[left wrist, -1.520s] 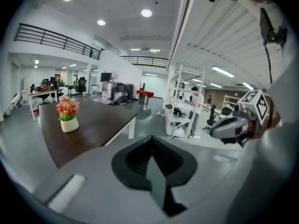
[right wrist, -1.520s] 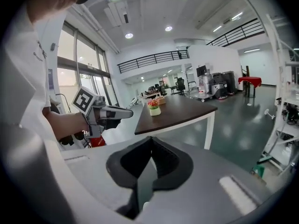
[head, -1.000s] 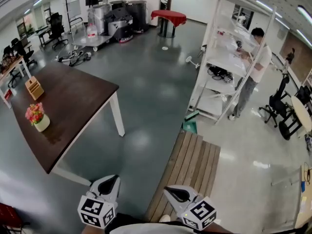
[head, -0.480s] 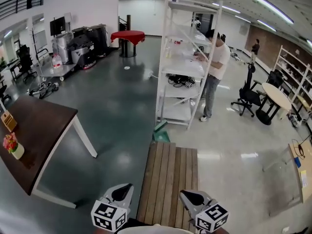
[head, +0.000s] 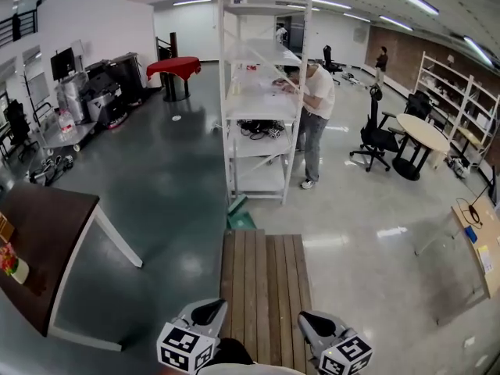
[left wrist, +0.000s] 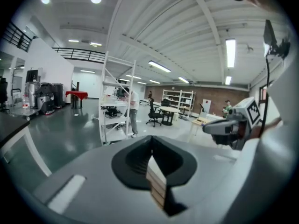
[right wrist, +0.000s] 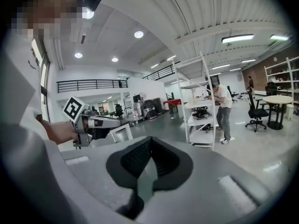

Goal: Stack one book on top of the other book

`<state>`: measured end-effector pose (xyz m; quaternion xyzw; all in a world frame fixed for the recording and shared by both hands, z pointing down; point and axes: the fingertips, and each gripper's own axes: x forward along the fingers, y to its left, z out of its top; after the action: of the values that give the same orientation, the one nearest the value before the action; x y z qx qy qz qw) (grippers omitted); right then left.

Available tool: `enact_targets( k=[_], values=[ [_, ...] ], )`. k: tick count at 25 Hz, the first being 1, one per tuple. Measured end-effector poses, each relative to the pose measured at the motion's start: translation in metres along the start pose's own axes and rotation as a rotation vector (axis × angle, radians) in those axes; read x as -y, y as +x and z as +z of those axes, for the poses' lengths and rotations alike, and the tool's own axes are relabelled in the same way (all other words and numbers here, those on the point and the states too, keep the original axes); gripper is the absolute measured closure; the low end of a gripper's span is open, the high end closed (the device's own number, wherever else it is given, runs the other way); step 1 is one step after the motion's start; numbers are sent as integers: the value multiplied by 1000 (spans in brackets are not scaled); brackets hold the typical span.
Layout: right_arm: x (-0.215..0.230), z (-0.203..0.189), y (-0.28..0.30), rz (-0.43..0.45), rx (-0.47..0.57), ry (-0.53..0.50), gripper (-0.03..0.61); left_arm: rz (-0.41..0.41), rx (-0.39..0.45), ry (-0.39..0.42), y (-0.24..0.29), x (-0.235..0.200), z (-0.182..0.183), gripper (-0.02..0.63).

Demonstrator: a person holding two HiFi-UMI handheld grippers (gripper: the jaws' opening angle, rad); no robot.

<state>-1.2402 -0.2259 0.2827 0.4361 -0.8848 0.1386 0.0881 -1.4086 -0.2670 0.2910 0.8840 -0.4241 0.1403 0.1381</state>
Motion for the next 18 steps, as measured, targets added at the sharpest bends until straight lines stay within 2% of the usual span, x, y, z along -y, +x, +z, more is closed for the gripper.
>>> enact_targets(
  k=[7, 14, 18],
  values=[
    [31, 5, -15, -98, 24, 38, 577, -74, -12, 55, 29, 16, 18, 607],
    [56, 9, -18, -169, 20, 60, 577, -146, -40, 71, 64, 23, 25, 607],
    [79, 8, -20, -226, 6, 83, 577, -203, -53, 66, 95, 30, 41, 607]
  ],
)
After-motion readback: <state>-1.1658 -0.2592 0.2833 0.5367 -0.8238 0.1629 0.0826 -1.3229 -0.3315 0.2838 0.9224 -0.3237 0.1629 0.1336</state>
